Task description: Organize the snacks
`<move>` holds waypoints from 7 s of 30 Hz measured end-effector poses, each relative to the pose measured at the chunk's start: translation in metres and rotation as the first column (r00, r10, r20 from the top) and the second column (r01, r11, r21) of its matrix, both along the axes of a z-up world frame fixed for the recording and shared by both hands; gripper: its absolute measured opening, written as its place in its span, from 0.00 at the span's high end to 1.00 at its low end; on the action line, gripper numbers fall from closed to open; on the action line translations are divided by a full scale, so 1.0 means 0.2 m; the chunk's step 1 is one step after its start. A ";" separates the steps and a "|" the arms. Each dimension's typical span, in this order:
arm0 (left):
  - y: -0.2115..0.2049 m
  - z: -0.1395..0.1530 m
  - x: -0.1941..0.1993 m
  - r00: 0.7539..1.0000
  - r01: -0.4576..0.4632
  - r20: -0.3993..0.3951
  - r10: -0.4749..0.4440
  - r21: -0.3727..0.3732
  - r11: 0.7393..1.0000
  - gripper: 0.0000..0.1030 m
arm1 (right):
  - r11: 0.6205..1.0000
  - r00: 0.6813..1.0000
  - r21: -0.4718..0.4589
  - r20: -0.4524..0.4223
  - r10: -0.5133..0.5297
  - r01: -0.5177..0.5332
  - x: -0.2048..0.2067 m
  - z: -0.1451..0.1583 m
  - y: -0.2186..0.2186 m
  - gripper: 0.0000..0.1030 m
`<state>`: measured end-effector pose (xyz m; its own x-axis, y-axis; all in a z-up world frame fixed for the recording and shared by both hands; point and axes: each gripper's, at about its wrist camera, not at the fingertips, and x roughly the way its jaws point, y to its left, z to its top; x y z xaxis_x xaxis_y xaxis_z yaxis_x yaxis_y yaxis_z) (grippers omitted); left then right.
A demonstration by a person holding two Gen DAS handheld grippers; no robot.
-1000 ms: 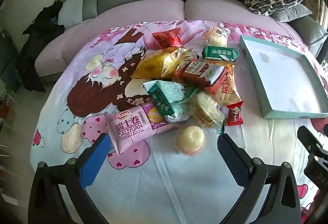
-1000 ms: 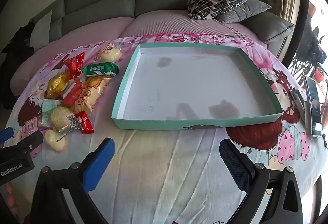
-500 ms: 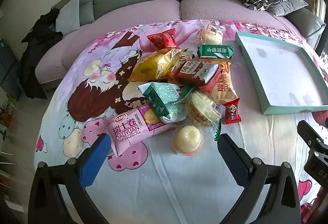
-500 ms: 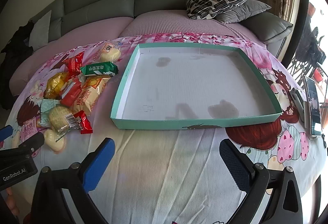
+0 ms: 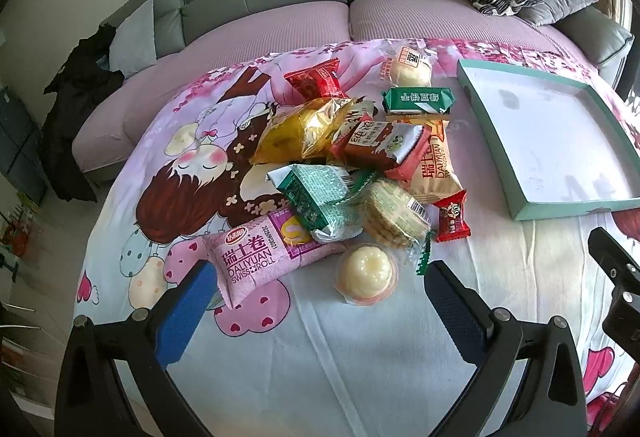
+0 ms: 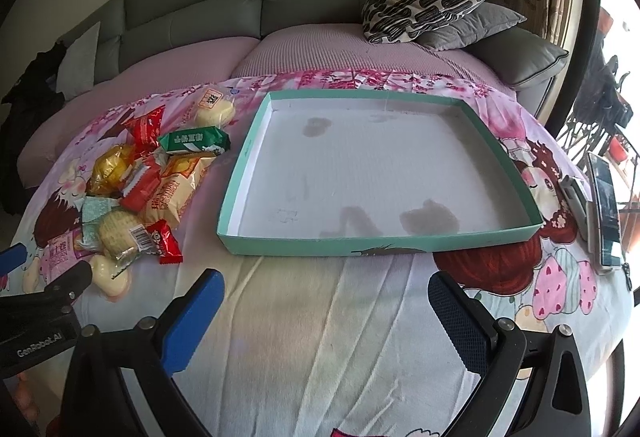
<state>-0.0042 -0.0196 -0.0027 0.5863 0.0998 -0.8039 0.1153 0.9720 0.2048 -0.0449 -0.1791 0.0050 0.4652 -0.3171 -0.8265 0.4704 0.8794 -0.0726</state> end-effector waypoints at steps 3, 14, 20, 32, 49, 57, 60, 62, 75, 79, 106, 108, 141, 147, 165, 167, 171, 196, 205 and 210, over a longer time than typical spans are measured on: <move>0.00 0.00 0.00 1.000 -0.003 0.002 0.003 0.002 1.000 0.00 | 1.000 1.000 -0.009 -0.001 0.001 -0.001 -0.01 0.02 0.01 0.00; -0.01 0.01 -0.01 1.000 -0.008 0.014 0.008 0.018 1.000 0.00 | 0.997 0.999 -0.059 -0.005 0.045 -0.045 -0.01 0.09 0.08 0.00; -0.01 0.02 -0.02 1.000 -0.011 0.029 0.010 0.019 1.000 0.00 | 0.994 0.997 -0.089 -0.024 0.069 -0.071 0.00 0.12 0.12 0.00; 0.01 0.06 -0.03 0.996 -0.035 0.078 0.034 0.007 0.999 0.00 | 0.995 0.997 -0.071 -0.028 0.070 -0.072 -0.02 0.21 0.15 0.00; 0.03 0.12 -0.09 0.991 -0.044 0.129 0.047 -0.021 0.999 0.00 | 0.987 0.993 -0.118 -0.002 0.114 -0.114 -0.03 0.23 0.17 0.00; 0.01 0.10 -0.09 0.994 -0.035 0.100 0.035 -0.003 0.999 0.00 | 0.990 0.994 -0.087 -0.004 0.112 -0.112 -0.01 0.18 0.14 0.00; 0.01 0.12 -0.10 0.994 -0.028 0.108 0.030 -0.021 0.999 0.00 | 0.991 0.994 -0.070 -0.005 0.113 -0.113 -0.01 0.17 0.13 0.00; 0.04 0.13 -0.10 0.992 -0.032 0.120 0.038 -0.048 0.998 0.00 | 0.992 0.993 -0.059 -0.003 0.116 -0.116 0.00 0.16 0.13 0.00; 0.27 0.04 0.07 0.996 -0.094 -0.019 0.092 -0.215 0.972 0.00 | 0.961 0.963 0.062 0.008 0.269 -0.269 0.25 0.04 0.27 0.00; 0.30 -0.03 0.13 0.995 -0.097 -0.059 0.085 -0.247 0.964 0.00 | 0.944 0.948 0.095 -0.002 0.318 -0.316 0.30 -0.03 0.31 0.02; 0.28 -0.13 0.39 0.991 -0.103 -0.125 0.055 -0.423 0.900 0.35 | 0.897 0.924 0.256 -0.028 0.380 -0.361 0.50 -0.26 0.34 0.68; 0.27 -0.13 0.39 0.991 -0.099 -0.125 0.049 -0.432 0.896 0.41 | 0.896 0.924 0.256 -0.029 0.382 -0.362 0.51 -0.26 0.35 0.72; 0.33 0.06 0.36 0.995 -0.098 -0.046 0.086 -0.520 0.848 0.92 | 0.913 0.951 0.268 0.123 0.285 -0.308 0.52 0.01 0.20 0.88; 0.29 0.00 0.38 0.995 -0.083 -0.082 0.049 -0.496 0.864 0.93 | 0.910 0.954 0.287 0.105 0.281 -0.300 0.52 -0.04 0.19 0.88; 0.26 -0.15 0.35 0.982 -0.123 -0.182 0.043 -0.455 0.882 0.49 | 0.901 0.956 0.322 0.063 0.286 -0.291 0.48 -0.15 0.20 0.88; 0.23 -0.14 0.35 0.983 -0.112 -0.179 0.037 -0.434 0.894 0.49 | 0.901 0.957 0.324 0.059 0.284 -0.288 0.49 -0.16 0.19 0.88; 0.17 -0.15 0.34 0.984 -0.087 -0.179 0.016 -0.398 0.913 0.41 | 0.902 0.959 0.330 0.055 0.278 -0.280 0.48 -0.17 0.18 0.88; 0.10 -0.03 0.22 0.994 -0.035 -0.111 -0.002 -0.339 0.940 0.50 | 0.900 0.956 0.323 0.095 0.277 -0.293 0.46 -0.08 0.18 0.88; 0.04 0.14 0.30 0.999 0.016 -0.029 -0.028 -0.352 0.936 0.50 | 0.925 0.971 0.309 0.155 0.179 -0.220 0.51 0.09 0.05 0.88; -0.09 0.24 0.36 0.996 0.083 0.014 -0.083 -0.338 0.937 0.50 | 0.943 0.983 0.311 0.174 0.066 -0.118 0.53 0.14 -0.13 0.88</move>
<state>0.0674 -0.0375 0.0446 0.5806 -0.2271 -0.7819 0.1986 0.9708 -0.1345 0.0615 -0.2045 0.0325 0.6129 0.0011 -0.7901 0.3690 0.8839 0.2874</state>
